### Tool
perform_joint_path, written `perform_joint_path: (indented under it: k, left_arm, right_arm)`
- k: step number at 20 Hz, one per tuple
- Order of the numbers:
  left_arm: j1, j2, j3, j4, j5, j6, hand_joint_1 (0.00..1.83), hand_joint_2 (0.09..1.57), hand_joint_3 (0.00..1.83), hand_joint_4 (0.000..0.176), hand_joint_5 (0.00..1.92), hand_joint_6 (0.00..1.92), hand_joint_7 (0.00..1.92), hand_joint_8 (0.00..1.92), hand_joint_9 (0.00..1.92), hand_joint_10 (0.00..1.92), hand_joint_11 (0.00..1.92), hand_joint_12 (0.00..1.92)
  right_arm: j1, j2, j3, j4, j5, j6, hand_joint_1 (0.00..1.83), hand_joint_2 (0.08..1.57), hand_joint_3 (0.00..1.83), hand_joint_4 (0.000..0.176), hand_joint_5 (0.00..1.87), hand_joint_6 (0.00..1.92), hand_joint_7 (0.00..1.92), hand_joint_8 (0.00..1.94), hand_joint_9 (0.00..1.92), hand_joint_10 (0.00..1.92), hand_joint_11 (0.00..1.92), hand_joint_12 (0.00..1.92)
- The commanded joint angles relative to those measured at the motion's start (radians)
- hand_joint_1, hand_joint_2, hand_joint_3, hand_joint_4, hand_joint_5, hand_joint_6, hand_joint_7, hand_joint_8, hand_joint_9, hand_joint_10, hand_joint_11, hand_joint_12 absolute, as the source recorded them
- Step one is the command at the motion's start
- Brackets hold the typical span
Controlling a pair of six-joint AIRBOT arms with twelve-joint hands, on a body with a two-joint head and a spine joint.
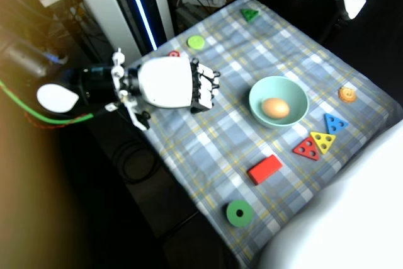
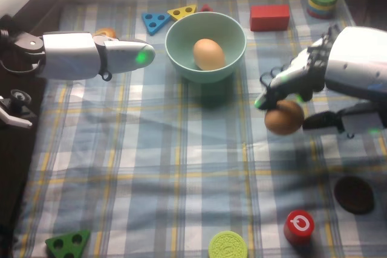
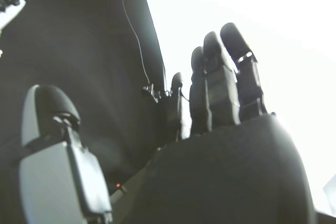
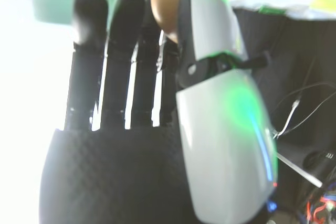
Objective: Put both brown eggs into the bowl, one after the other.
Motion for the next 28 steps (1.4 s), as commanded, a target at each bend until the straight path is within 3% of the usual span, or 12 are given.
perform_joint_path:
  k: [1,4,7,10,14,18,19,21,23,25,27,28]
  left_arm:
    - [-0.007,0.004,-0.002,0.013,-0.119,-0.007,0.76,0.85,0.00,0.175,0.20,0.00,0.30,0.00,0.34,0.00,0.00,0.98]
    - [-0.005,0.003,0.001,0.008,-0.114,-0.007,0.75,0.86,0.00,0.176,0.19,0.00,0.27,0.00,0.32,0.00,0.00,0.93]
    - [-0.002,0.004,0.002,0.005,-0.113,-0.007,0.69,0.88,0.00,0.176,0.15,0.00,0.25,0.00,0.32,0.00,0.00,0.93]
    - [-0.005,0.001,0.004,0.009,-0.111,-0.007,0.66,0.88,0.00,0.176,0.15,0.00,0.26,0.00,0.33,0.00,0.00,0.92]
    - [-0.008,0.000,0.008,0.015,-0.103,-0.007,0.70,0.88,0.00,0.176,0.17,0.00,0.28,0.00,0.33,0.00,0.00,0.89]
    - [-0.023,-0.013,0.017,0.030,-0.086,-0.007,0.75,0.89,0.00,0.176,0.18,0.00,0.23,0.00,0.27,0.00,0.00,0.97]
    - [-0.023,-0.014,0.018,0.030,-0.084,-0.007,0.75,0.90,0.00,0.176,0.18,0.00,0.21,0.00,0.25,0.00,0.00,0.95]
    - [-0.023,-0.014,0.018,0.028,-0.082,-0.007,0.80,0.90,0.00,0.159,0.20,0.00,0.22,0.00,0.27,0.01,0.00,1.01]
    - [-0.021,-0.013,0.017,0.024,-0.082,-0.007,0.81,0.90,0.00,0.149,0.20,0.00,0.23,0.00,0.29,0.00,0.00,1.04]
    - [-0.016,-0.012,0.016,0.018,-0.083,-0.010,0.80,0.90,0.00,0.130,0.20,0.00,0.22,0.00,0.27,0.00,0.00,1.02]
    - [-0.010,-0.008,0.017,0.015,-0.086,-0.029,0.77,0.91,0.00,0.127,0.20,0.00,0.23,0.00,0.26,0.00,0.00,0.93]
    - [-0.007,-0.006,0.017,0.012,-0.090,-0.034,0.71,0.92,0.01,0.147,0.18,0.00,0.23,0.00,0.26,0.00,0.00,0.92]
  right_arm:
    - [0.011,0.008,0.002,0.058,0.134,-0.010,1.24,1.13,0.00,0.000,0.88,1.00,1.00,1.16,0.87,1.31,0.76,1.54]
    - [0.022,0.008,0.002,0.125,0.175,-0.064,1.26,1.10,0.00,0.000,1.03,0.77,1.00,1.19,0.86,1.27,0.75,1.51]
    - [0.096,-0.014,0.027,0.163,0.178,-0.131,1.23,1.14,0.00,0.000,0.96,0.91,0.90,1.31,0.76,1.37,0.71,1.59]
    - [0.168,-0.066,0.081,0.196,0.145,-0.163,1.37,1.10,0.00,0.000,0.90,1.11,1.04,0.90,0.96,1.11,0.80,1.35]
    - [0.309,-0.166,0.179,0.172,-0.001,-0.188,1.38,1.08,0.00,0.000,0.91,1.12,1.07,0.82,1.08,0.95,0.88,1.28]
    - [0.380,-0.214,0.190,0.139,-0.114,-0.299,1.38,1.09,0.00,0.000,0.85,1.17,1.12,0.66,1.01,1.08,0.64,1.37]
    - [0.381,-0.222,0.189,0.133,-0.132,-0.318,1.36,1.08,0.01,0.000,0.72,0.64,1.03,0.89,0.85,0.77,0.56,1.36]
    - [0.380,-0.226,0.181,0.115,-0.162,-0.333,1.20,1.02,0.00,0.000,0.73,0.16,0.82,0.19,0.77,0.39,0.48,1.16]
    - [0.376,-0.226,0.172,0.114,-0.169,-0.334,1.14,1.02,0.00,0.021,0.72,0.04,0.80,0.07,0.83,0.58,0.67,1.34]
    - [0.368,-0.225,0.167,0.114,-0.180,-0.334,1.00,1.10,0.00,0.053,0.67,0.00,0.75,0.02,0.63,0.64,0.43,1.42]
    - [0.367,-0.225,0.161,0.114,-0.180,-0.334,0.94,1.13,0.00,0.034,0.66,0.00,0.76,0.00,0.62,0.36,0.23,1.29]
    - [0.367,-0.218,0.156,0.120,-0.168,-0.334,0.92,1.13,0.00,0.021,0.64,0.00,0.73,0.00,0.66,0.21,0.18,1.25]
